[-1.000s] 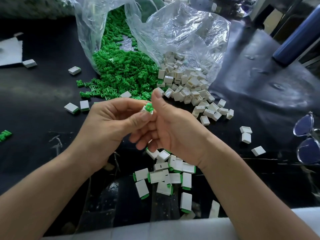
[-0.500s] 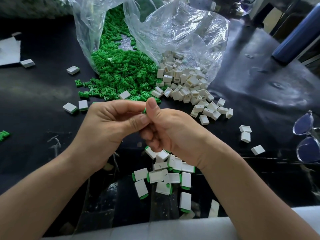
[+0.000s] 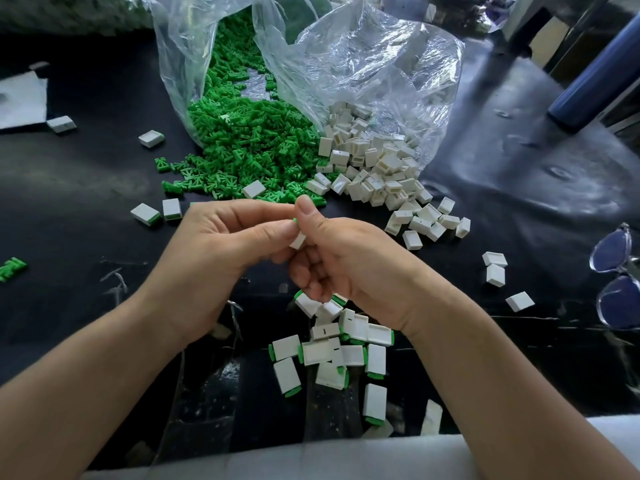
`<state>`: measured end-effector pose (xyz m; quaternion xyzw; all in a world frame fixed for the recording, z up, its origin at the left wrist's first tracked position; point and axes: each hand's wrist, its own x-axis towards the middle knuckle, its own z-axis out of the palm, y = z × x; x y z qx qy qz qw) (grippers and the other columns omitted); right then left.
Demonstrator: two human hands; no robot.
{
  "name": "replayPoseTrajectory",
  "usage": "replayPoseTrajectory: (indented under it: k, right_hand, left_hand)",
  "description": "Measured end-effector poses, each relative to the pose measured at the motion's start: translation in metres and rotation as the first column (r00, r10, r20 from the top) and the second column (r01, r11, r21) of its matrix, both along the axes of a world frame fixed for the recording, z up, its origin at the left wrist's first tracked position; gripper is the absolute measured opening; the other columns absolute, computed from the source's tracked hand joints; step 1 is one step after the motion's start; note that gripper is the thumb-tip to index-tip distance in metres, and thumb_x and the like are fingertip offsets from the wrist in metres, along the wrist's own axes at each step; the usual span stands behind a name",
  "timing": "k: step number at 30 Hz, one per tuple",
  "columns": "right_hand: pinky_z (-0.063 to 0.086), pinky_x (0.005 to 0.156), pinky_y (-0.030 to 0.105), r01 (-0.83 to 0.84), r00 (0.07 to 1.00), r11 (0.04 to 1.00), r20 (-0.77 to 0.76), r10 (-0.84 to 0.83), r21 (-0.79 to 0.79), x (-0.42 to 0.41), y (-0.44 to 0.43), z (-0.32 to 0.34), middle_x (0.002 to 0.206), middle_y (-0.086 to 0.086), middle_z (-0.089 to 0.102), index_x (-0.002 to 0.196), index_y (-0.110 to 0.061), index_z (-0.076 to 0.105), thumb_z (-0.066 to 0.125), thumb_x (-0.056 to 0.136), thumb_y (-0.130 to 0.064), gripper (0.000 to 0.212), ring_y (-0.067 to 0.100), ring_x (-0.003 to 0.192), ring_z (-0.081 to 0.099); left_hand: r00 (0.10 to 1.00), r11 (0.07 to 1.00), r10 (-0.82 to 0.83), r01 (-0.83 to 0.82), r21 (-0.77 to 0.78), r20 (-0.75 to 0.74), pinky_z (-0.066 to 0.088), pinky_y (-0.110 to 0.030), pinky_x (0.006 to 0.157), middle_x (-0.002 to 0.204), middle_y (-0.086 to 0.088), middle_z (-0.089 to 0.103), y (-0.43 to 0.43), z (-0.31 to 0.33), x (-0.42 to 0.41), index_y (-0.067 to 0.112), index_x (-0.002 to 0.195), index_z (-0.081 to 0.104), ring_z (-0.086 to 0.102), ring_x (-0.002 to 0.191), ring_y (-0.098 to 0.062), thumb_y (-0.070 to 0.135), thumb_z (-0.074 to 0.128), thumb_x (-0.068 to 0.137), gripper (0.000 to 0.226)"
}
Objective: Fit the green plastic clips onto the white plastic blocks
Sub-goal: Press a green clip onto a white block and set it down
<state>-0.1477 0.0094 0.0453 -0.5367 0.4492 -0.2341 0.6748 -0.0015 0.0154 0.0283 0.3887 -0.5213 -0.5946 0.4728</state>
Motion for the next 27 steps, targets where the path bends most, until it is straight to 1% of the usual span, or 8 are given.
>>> replayPoseTrajectory:
  k: [3,7,13,16,18,21,25,27]
  right_hand:
    - [0.033,0.048,0.019,-0.004,1.0,1.0,0.001,0.004,-0.001,-0.001,0.0,0.001,0.05,-0.006,0.05,0.074,-0.011,0.055,0.028,0.094,-0.048,0.05,0.009,0.047,0.043]
    - [0.032,0.051,0.021,-0.005,1.0,1.0,-0.017,0.005,-0.008,-0.002,0.0,0.001,0.051,-0.005,0.05,0.072,-0.012,0.055,0.028,0.095,-0.047,0.049,0.009,0.048,0.043]
    - [0.032,0.049,0.02,0.008,0.999,0.997,-0.046,-0.012,-0.074,-0.001,0.001,0.0,0.053,-0.006,0.049,0.067,-0.015,0.053,0.033,0.095,-0.041,0.043,0.006,0.046,0.043]
    - [0.031,0.048,0.018,-0.002,0.997,0.995,-0.077,-0.006,-0.099,0.001,0.001,-0.001,0.057,-0.005,0.048,0.078,-0.007,0.057,0.033,0.096,-0.039,0.044,0.005,0.048,0.042]
    - [0.032,0.048,0.017,0.025,0.995,0.992,-0.092,-0.037,-0.124,0.003,0.002,-0.004,0.06,-0.004,0.046,0.084,-0.005,0.059,0.035,0.097,-0.037,0.042,0.006,0.049,0.04]
    - [0.033,0.046,0.012,0.087,0.991,0.982,-0.084,-0.102,-0.169,0.006,0.003,-0.005,0.059,-0.004,0.045,0.066,-0.018,0.05,0.038,0.096,-0.034,0.036,0.004,0.048,0.039]
    - [0.032,0.049,0.013,0.109,0.99,0.976,-0.071,-0.124,-0.191,0.007,0.004,-0.007,0.061,-0.007,0.042,0.067,-0.02,0.048,0.039,0.097,-0.031,0.033,0.003,0.05,0.037]
    - [0.03,0.056,0.017,0.104,0.986,0.968,-0.107,-0.131,-0.228,0.008,0.004,-0.008,0.062,-0.012,0.041,0.071,-0.023,0.049,0.038,0.097,-0.033,0.03,0.002,0.055,0.037]
  left_hand:
    - [1.0,1.0,-0.012,0.012,0.018,-0.011,0.049,-0.041,0.069,0.072,-0.027,0.064,0.0,0.0,0.0,0.002,0.087,0.073,0.058,0.061,-0.032,0.013,0.059,0.073,0.023]
    - [0.998,0.999,-0.034,0.035,0.031,-0.05,0.052,-0.028,0.059,0.066,-0.02,0.066,-0.001,0.001,-0.001,0.004,0.085,0.074,0.061,0.054,-0.027,0.01,0.058,0.071,0.022]
    - [0.997,0.996,-0.014,0.021,0.091,-0.072,0.054,-0.023,0.06,0.071,-0.017,0.07,-0.002,0.001,-0.001,0.003,0.084,0.073,0.066,0.059,-0.022,0.007,0.061,0.067,0.022]
    - [0.998,0.996,-0.003,0.009,0.094,-0.066,0.054,-0.021,0.061,0.077,-0.021,0.071,-0.001,0.001,-0.001,0.004,0.08,0.074,0.068,0.062,-0.021,0.002,0.068,0.063,0.019]
    - [0.997,0.996,0.016,-0.009,0.086,-0.078,0.054,-0.021,0.061,0.078,-0.021,0.071,0.0,0.001,-0.002,0.007,0.079,0.075,0.067,0.062,-0.021,0.002,0.063,0.064,0.02]
    - [0.994,0.996,0.063,-0.058,0.062,-0.085,0.054,-0.021,0.062,0.082,-0.015,0.073,0.0,0.0,-0.002,0.013,0.075,0.077,0.07,0.069,-0.019,0.006,0.059,0.065,0.022]
    - [0.994,0.996,0.088,-0.086,0.033,-0.061,0.054,-0.021,0.071,0.094,-0.003,0.074,0.001,-0.001,-0.003,0.016,0.074,0.077,0.07,0.088,-0.016,0.006,0.059,0.065,0.022]
    - [0.992,0.995,0.093,-0.091,0.036,-0.081,0.054,-0.021,0.07,0.094,-0.002,0.074,0.002,-0.001,-0.004,0.015,0.074,0.077,0.071,0.088,-0.017,0.006,0.058,0.065,0.023]
